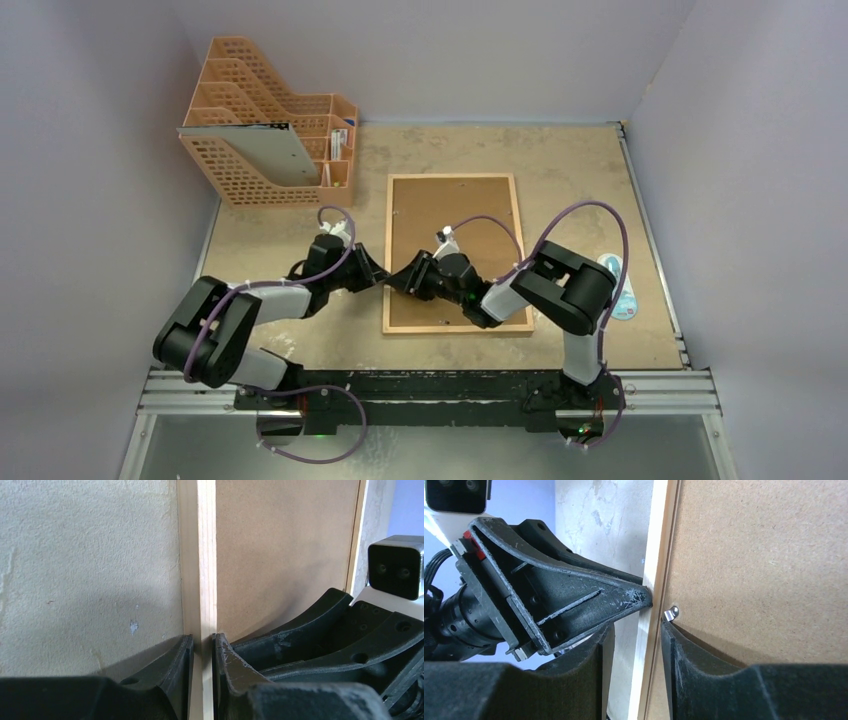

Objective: Put the photo into the frame
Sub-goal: Install the photo frame at the center of the board.

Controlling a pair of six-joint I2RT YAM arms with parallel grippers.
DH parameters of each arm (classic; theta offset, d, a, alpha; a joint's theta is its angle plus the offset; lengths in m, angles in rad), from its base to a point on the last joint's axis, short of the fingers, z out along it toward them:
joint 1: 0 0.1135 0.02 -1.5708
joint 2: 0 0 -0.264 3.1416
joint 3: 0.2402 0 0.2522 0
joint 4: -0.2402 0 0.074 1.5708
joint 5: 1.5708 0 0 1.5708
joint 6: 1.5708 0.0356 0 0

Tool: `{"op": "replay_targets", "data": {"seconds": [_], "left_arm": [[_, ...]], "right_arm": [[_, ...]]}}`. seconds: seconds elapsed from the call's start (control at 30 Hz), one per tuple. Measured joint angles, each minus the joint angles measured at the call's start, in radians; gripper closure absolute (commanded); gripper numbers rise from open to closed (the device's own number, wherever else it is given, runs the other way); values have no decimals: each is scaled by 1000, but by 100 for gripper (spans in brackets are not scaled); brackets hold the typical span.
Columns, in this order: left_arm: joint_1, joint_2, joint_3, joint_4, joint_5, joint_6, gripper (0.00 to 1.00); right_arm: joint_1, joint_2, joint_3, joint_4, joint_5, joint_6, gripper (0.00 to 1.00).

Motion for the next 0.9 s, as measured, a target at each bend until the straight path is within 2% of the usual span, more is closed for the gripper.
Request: {"op": "replay_targets", "data": {"seconds": [0.27,0.57,0.73,0.9], "left_arm": [[8,32,-19,80,18,-41,100],[12,29,-21,79,16,-55,100],[12,10,-8,34,16,-32,73],[8,10,1,1,18,-18,62]], "right_arm": [[5,54,-21,131,0,14,59],[11,41,-42,152,39,-18,59],[12,-85,-111,128,85,-32,60],[11,-110,-126,116,93,-13,65]]}}
